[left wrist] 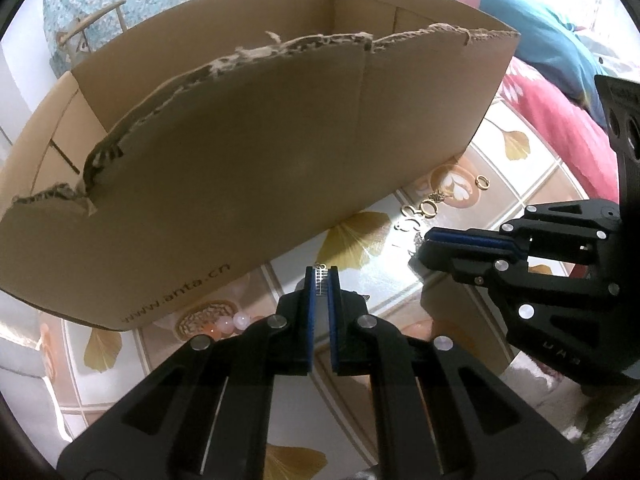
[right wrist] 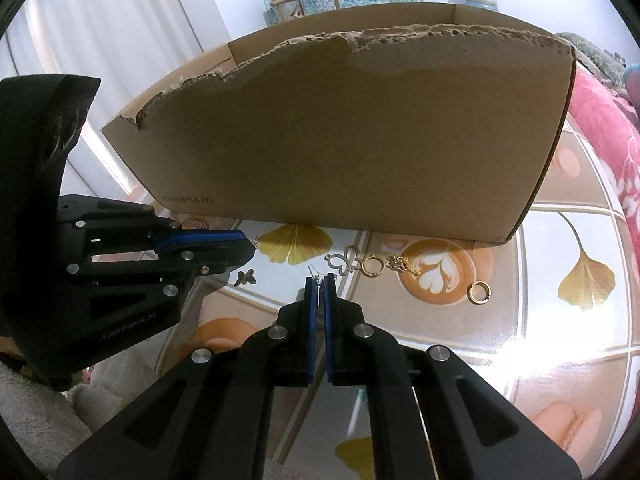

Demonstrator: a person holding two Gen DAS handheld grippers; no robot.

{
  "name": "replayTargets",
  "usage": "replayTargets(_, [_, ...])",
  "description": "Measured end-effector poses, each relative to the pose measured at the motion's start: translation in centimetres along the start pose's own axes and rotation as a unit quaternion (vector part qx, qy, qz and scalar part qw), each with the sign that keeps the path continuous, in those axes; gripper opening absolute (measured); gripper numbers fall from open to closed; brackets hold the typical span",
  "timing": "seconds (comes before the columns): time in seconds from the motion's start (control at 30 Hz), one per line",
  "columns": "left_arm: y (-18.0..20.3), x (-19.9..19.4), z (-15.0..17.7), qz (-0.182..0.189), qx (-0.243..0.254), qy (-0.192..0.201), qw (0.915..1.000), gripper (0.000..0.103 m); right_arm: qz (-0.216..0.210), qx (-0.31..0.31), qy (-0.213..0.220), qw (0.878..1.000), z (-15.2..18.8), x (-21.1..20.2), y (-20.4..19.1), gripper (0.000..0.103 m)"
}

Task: Organize jewelry
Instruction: 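Carry the charm over the box and open the left gripper to drop it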

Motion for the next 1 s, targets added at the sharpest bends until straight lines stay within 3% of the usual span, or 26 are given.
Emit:
replayTargets(0.6, [-0.2, -1.8, 1.3, 0.010, 0.011, 0.029, 0.9995, 0.004, -0.012, 0.008, 0.005, 1.000, -0.1, -0.4, 0.1, 0.004])
replayTargets(1.0, [0.0, -7.3, 0.6, 0.030, 0.011, 0.103, 0.9941, 0.004, -0.030, 0.001, 0.060, 0.998, -1.8, -4.9, -0.6, 0.004])
Point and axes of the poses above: each gripper's, at about its wrist camera, not at the fingertips, and x roughly the way its jaws point, y to its right, z to its underside, the point moved 2 cm from there along x, roughly the way its jaws point, and after that the axes turned 2 degrees about z, right-handed, at the moved point
